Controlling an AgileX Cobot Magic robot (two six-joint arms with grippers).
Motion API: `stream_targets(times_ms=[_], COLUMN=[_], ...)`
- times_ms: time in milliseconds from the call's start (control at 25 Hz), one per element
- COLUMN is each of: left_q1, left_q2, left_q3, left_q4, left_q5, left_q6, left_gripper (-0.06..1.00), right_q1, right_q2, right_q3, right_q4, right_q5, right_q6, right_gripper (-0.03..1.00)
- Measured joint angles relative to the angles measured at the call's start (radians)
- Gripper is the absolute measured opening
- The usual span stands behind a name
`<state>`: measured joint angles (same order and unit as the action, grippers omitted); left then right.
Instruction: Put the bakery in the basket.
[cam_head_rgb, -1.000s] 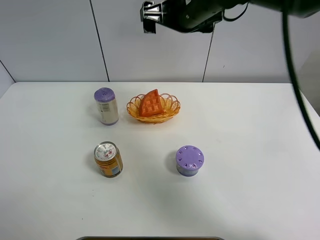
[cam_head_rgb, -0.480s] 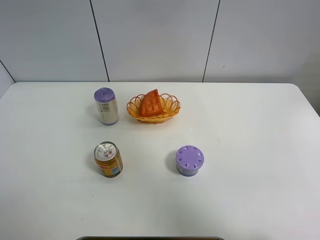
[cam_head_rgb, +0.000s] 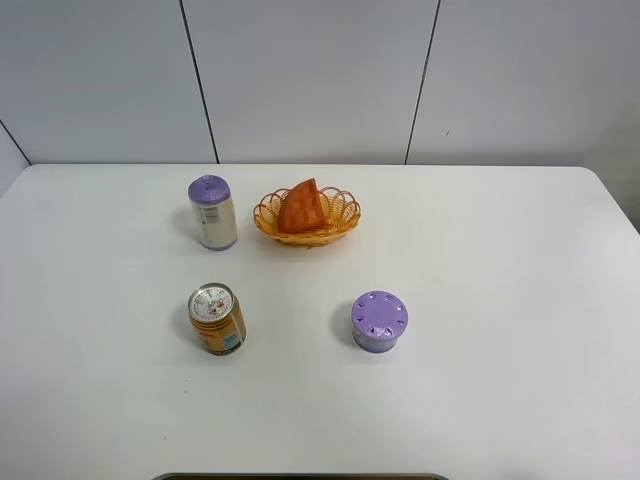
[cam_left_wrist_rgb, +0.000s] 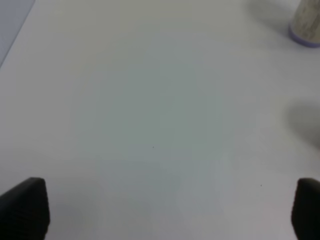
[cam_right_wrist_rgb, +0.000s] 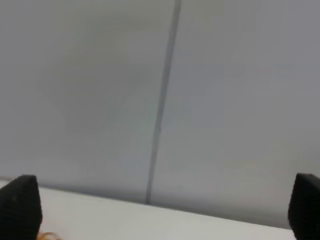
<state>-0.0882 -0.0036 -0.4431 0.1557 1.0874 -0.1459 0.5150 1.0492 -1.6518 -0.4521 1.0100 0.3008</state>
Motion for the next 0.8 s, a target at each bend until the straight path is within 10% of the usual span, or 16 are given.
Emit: stream_targets(times_ms=[320, 800], left_q1=[0.000, 0.000], left_q2=[0.000, 0.000], left_q3=[0.000, 0.000], left_q4=[0.000, 0.000], left_q5=[0.000, 0.000], left_q6=[0.000, 0.000], left_gripper=[0.99, 0.99], right_q1=[-0.366, -0.637], right_q2=[-0.197, -0.455], right_q3=[-0.002, 0.020], right_q4=[0.160, 0.478], right_q5=[0.098, 0.177], right_q6=[-0.271, -0.388], right_gripper=[0.99, 0.99])
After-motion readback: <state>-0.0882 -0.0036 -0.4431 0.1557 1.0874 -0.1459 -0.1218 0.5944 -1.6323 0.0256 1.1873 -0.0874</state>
